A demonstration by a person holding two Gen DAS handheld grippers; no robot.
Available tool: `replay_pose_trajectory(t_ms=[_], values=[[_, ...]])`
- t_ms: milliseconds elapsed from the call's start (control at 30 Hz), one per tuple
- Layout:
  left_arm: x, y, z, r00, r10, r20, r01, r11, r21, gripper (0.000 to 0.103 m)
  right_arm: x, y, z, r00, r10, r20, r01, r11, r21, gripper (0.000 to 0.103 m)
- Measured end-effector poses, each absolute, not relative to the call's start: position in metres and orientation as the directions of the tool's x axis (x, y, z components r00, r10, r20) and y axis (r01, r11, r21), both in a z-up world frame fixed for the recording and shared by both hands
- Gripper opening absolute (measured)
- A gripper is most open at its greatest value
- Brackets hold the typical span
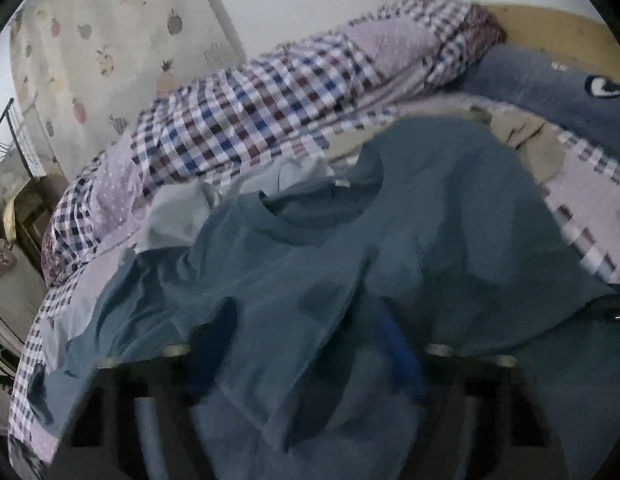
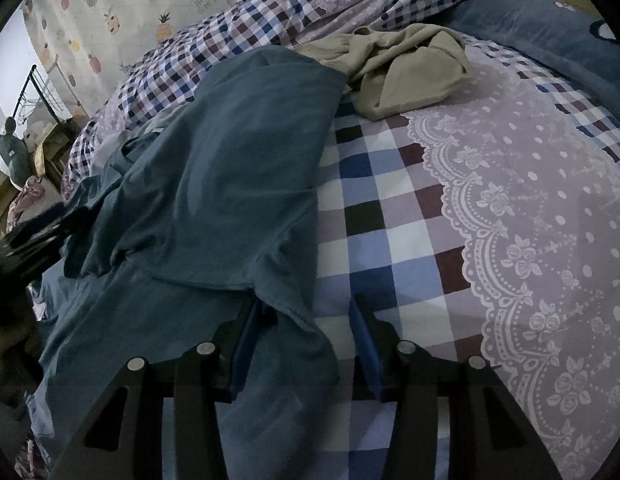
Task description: Fold clothes
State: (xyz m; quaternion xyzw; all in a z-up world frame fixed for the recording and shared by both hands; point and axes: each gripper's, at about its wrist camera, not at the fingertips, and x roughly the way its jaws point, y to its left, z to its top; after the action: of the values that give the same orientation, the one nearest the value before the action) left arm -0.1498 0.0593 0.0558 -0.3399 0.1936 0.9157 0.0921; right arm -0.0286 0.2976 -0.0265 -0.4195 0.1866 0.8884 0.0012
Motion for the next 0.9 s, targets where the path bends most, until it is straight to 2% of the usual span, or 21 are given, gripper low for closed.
replay_pose_trajectory(t_ms=[33,100,167,267,333,433,500,533,567,600,633,700,900], values=[[-0.154,0.054,0.054,-0.740,0.034,-0.672,-0.288,-0.919,0.270,0.003,-0.028,0.298,-0.026,-0.648,-0.156,-0.746,-0.159,-0.930,0.332,0.050],[-0.156,0.035,0.055,-0.741,0.065,-0.669,-0.254,-0.949,0.189,0.002,-0.028,0.298,-0.026,-0.648,-0.157,-0.745,-0.159,-0.929,0.334,0.050],[-0.149,0.005,0.065,-0.783,0.086,-0.617,-0.177,-0.980,0.088,0.000,-0.028,0.298,-0.026,-0.648,-0.160,-0.745,-0.159,-0.928,0.337,0.050],[-0.139,-0.055,0.070,-0.810,0.131,-0.572,-0.038,-0.985,-0.171,0.000,-0.028,0.298,-0.026,-0.647,-0.158,-0.746,-0.159,-0.929,0.335,0.050],[-0.136,-0.100,0.053,-0.780,0.148,-0.609,0.097,-0.932,-0.350,0.000,-0.028,0.297,-0.026,-0.646,-0.155,-0.747,-0.159,-0.930,0.330,0.050],[-0.127,-0.134,0.027,-0.735,0.169,-0.657,0.180,-0.885,-0.429,0.000,-0.028,0.297,-0.026,-0.646,-0.150,-0.748,-0.160,-0.932,0.325,0.050],[-0.119,-0.124,0.032,-0.747,0.150,-0.647,0.122,-0.926,-0.356,0.002,-0.028,0.296,-0.026,-0.646,-0.146,-0.749,-0.161,-0.933,0.321,0.050],[-0.115,-0.117,0.037,-0.756,0.140,-0.639,0.088,-0.946,-0.312,0.008,-0.028,0.295,-0.026,-0.646,-0.142,-0.750,-0.162,-0.935,0.316,0.050],[-0.111,-0.107,0.042,-0.767,0.136,-0.627,0.051,-0.961,-0.270,0.025,-0.028,0.294,-0.026,-0.645,-0.138,-0.752,-0.163,-0.936,0.311,0.050],[-0.108,-0.095,0.048,-0.780,0.138,-0.610,0.007,-0.973,-0.230,0.037,-0.029,0.293,-0.026,-0.644,-0.134,-0.753,-0.163,-0.938,0.307,0.050],[-0.105,-0.082,0.054,-0.795,0.141,-0.591,-0.037,-0.982,-0.184,0.063,-0.029,0.293,-0.026,-0.643,-0.131,-0.755,-0.164,-0.939,0.303,0.050],[-0.098,-0.051,0.064,-0.822,0.137,-0.552,-0.113,-0.991,-0.077,0.082,-0.030,0.293,-0.027,-0.642,-0.129,-0.756,-0.166,-0.939,0.300,0.050],[-0.102,0.023,0.069,-0.840,0.100,-0.534,-0.239,-0.950,0.199,0.082,-0.032,0.294,-0.028,-0.640,-0.127,-0.758,-0.168,-0.939,0.300,0.050]])
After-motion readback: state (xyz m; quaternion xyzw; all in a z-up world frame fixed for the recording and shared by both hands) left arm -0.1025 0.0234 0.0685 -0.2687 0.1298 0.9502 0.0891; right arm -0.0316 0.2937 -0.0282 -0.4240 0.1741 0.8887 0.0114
